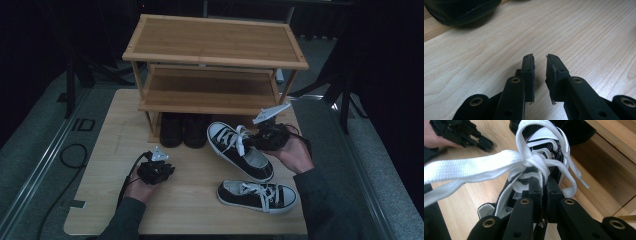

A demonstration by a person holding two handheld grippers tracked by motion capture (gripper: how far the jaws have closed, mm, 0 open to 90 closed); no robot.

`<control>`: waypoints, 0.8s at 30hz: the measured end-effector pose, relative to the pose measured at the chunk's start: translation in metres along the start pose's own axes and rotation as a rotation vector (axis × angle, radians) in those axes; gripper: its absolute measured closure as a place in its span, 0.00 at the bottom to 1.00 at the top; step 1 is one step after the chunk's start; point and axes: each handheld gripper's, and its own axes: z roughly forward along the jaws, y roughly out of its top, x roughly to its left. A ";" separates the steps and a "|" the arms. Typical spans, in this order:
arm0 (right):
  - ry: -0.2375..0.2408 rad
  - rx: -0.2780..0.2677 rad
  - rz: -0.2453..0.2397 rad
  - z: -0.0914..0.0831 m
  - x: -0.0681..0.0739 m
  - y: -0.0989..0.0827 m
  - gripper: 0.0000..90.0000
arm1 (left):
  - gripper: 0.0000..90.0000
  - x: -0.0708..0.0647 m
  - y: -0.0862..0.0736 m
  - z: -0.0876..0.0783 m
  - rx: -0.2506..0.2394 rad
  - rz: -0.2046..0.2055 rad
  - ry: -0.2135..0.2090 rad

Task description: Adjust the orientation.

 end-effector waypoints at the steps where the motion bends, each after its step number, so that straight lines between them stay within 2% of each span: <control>1: 0.000 0.003 -0.007 -0.001 -0.001 0.000 0.96 | 0.85 0.000 0.000 0.000 0.000 0.001 0.000; 11: 0.029 0.008 -0.055 -0.006 -0.010 -0.002 0.96 | 0.85 0.000 0.001 0.003 0.007 0.007 -0.004; 19: 0.032 0.017 -0.081 -0.008 -0.014 0.001 0.96 | 0.85 -0.001 0.001 0.004 0.010 0.011 -0.003; 24: 0.046 -0.002 -0.089 -0.016 -0.016 0.004 0.96 | 0.85 -0.001 0.001 0.003 0.011 0.010 -0.002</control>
